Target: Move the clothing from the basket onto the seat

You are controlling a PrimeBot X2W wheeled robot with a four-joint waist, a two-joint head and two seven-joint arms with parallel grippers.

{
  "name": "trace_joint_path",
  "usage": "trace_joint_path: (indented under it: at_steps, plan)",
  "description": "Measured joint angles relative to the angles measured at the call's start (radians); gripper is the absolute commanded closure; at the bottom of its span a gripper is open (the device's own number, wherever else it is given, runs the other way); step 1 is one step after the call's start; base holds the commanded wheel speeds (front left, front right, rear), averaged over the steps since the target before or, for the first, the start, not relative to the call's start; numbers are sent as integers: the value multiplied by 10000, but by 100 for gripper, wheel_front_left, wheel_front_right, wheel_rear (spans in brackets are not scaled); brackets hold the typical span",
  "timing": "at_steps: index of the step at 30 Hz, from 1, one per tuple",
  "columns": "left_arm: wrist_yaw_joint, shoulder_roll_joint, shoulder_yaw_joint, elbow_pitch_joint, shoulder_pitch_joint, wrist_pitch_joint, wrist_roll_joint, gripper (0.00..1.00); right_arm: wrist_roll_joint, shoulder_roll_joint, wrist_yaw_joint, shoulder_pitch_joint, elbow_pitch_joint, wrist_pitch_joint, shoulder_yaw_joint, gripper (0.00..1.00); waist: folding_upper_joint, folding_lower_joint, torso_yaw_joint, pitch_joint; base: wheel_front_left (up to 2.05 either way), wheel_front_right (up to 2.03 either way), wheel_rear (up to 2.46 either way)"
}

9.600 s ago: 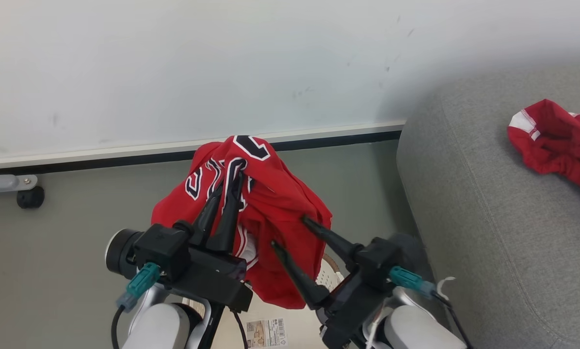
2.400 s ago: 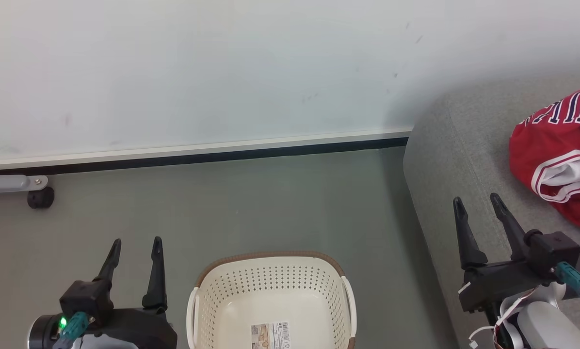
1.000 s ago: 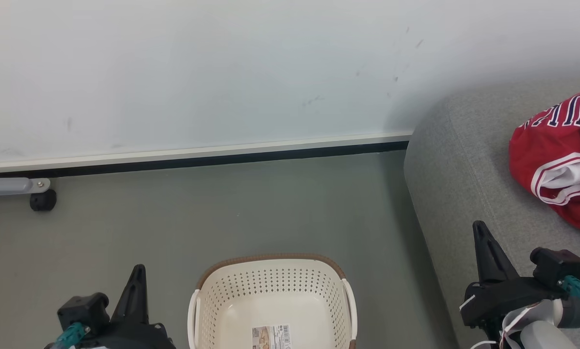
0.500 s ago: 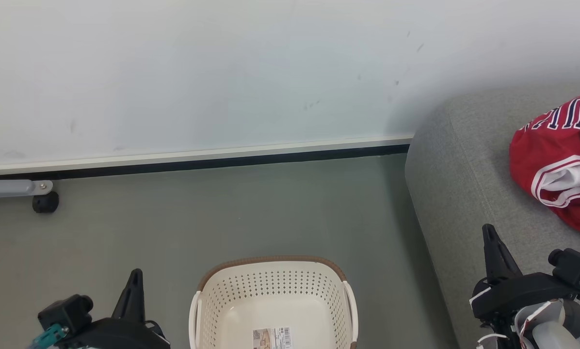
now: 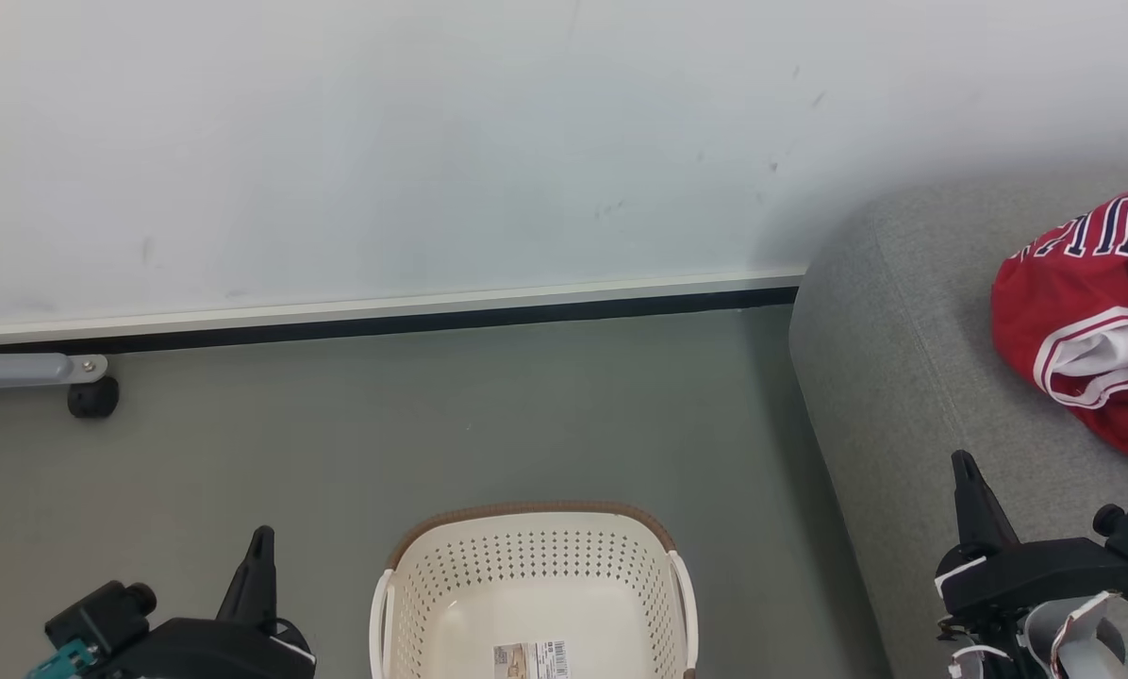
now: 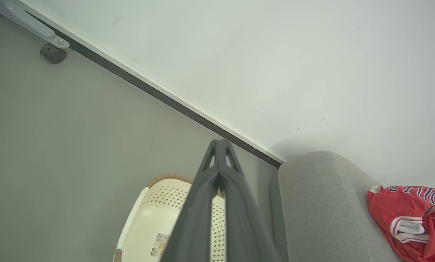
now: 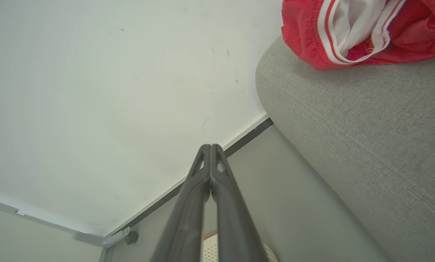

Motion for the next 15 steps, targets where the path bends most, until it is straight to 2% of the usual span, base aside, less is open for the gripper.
trace_joint_path:
  at_steps: [15]
  plan:
    - [-389, -155, 458, 111, -32, 393, -2199, 100, 1873, 407, 380, 159, 50, 522, -849, 100, 0, 0, 37, -94, 0, 0, 0]
